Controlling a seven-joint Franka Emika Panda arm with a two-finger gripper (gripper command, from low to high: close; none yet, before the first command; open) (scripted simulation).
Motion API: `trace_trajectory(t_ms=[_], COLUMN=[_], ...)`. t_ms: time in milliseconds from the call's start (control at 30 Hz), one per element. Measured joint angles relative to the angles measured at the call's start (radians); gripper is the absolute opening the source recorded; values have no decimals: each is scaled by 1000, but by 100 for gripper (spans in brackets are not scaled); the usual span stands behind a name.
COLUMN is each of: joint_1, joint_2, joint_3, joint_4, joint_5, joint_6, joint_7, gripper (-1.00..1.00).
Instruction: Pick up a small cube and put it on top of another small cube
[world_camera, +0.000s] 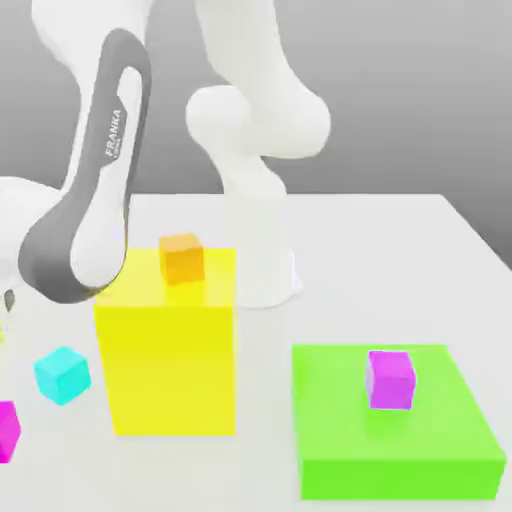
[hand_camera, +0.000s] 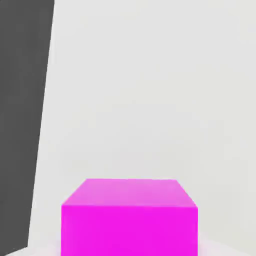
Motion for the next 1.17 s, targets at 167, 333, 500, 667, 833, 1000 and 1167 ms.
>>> trace_trajectory(t_ms=[167, 333, 500, 667, 833, 1000, 1167], joint_1=[26, 55, 77, 105, 141, 162, 159], joint_2=[-183, -365, -546, -728, -909, -990, -957], joint_3=[16, 30, 47, 62, 69, 71, 71], joint_4=[-79, -158, -238, -317, -396, -499, -570], joint_5=[-50, -77, -88, -88, -84, -81, -81], joint_6=[-102, -204, -306, -409, -511, -488, -385], joint_7=[-47, -109, -181, -261, -343, -396, -400], gripper=[-100, -100, -100, -100, -100, -100, 100])
